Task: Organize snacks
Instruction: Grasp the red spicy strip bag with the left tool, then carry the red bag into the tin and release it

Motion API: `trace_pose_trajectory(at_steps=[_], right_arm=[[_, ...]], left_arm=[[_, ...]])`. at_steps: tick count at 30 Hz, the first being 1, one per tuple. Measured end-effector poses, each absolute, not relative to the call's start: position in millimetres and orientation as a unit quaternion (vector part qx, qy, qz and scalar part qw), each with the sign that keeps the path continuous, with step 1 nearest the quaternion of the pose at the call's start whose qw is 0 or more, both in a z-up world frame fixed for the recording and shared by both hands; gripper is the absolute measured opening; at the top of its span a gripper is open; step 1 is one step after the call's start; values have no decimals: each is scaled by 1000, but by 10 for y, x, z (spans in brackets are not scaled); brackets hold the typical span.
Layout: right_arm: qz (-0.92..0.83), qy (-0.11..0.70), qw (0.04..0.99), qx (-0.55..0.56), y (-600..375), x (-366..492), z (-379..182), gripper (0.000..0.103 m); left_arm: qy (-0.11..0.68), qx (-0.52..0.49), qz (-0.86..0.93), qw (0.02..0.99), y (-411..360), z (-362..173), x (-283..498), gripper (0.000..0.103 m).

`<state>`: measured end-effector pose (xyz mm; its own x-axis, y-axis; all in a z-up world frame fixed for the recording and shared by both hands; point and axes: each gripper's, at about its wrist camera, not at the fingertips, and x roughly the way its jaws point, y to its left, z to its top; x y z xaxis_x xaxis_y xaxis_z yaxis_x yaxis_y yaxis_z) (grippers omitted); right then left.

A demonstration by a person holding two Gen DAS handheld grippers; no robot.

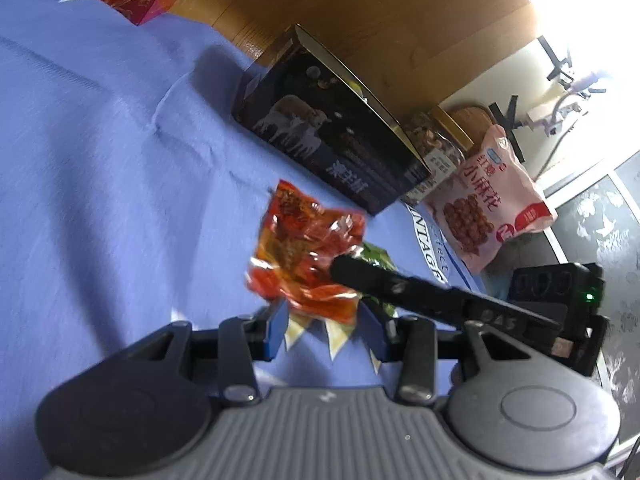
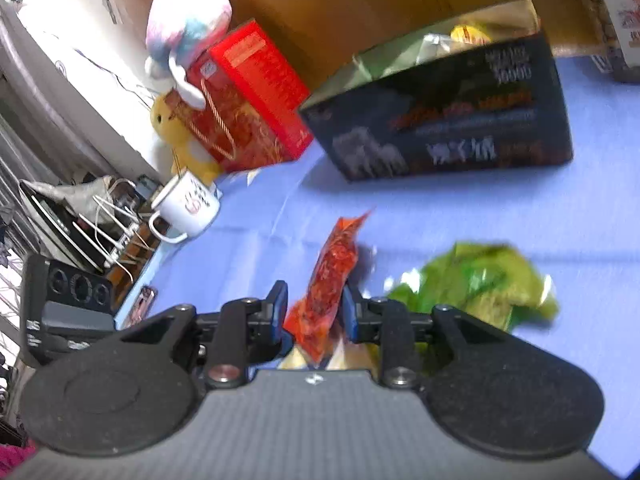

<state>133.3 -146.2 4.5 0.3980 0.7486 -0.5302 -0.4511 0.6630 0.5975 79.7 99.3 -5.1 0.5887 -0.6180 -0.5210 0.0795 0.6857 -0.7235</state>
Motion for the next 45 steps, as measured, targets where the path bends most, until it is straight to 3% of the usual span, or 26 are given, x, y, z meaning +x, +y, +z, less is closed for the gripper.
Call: trace_pose_trajectory(at_steps=[1,2,6,8,17,20,25,27,28,29,31,32,35,45], right_arm=[[365,415,812,186,-1447,1297,3,28],[362,420,811,189,-1434,1263,-41,13],[359,424,805,211,-1482,1165,-88,11],[360,423,803,215,-1515,1099,-94,10],[448,422,746,253,-1690,720,-116,9],[459,422,720,304,-1785,653,-184,9],[458,429,661,412,-1955,673,-396,9],[462,425,642,440,-1995,682,-438,9],[468,422,633,451,-2004,688,-443,9],[473,419,627,455,-2014,694,-427,9],[476,415,635,445,-1995,695,-390,9],[474,415,643,436,-1995,684,-359,9],[460,413,675,403,-2001,670,-277,9],[420,335,803,256,-1906,627,157,10]], left_arm=[[401,-336,-212,826,997,-52,757,39],[401,-337,-211,825,1006,-45,719,39],[398,-338,-214,826,1050,-1,549,43],[388,-337,-215,831,1092,52,452,52],[378,-347,-211,832,1281,142,309,66],[392,-366,-230,812,1224,39,299,77],[385,-402,-243,794,1234,-16,220,80],[382,-420,-254,783,1245,-27,196,78],[381,-426,-260,778,1234,-29,186,68],[381,-428,-266,775,1211,-19,181,49],[382,-419,-276,776,1145,17,182,26],[379,-411,-273,782,1128,46,178,21],[374,-389,-270,798,1089,140,189,17],[361,-299,-272,841,853,527,461,19]])
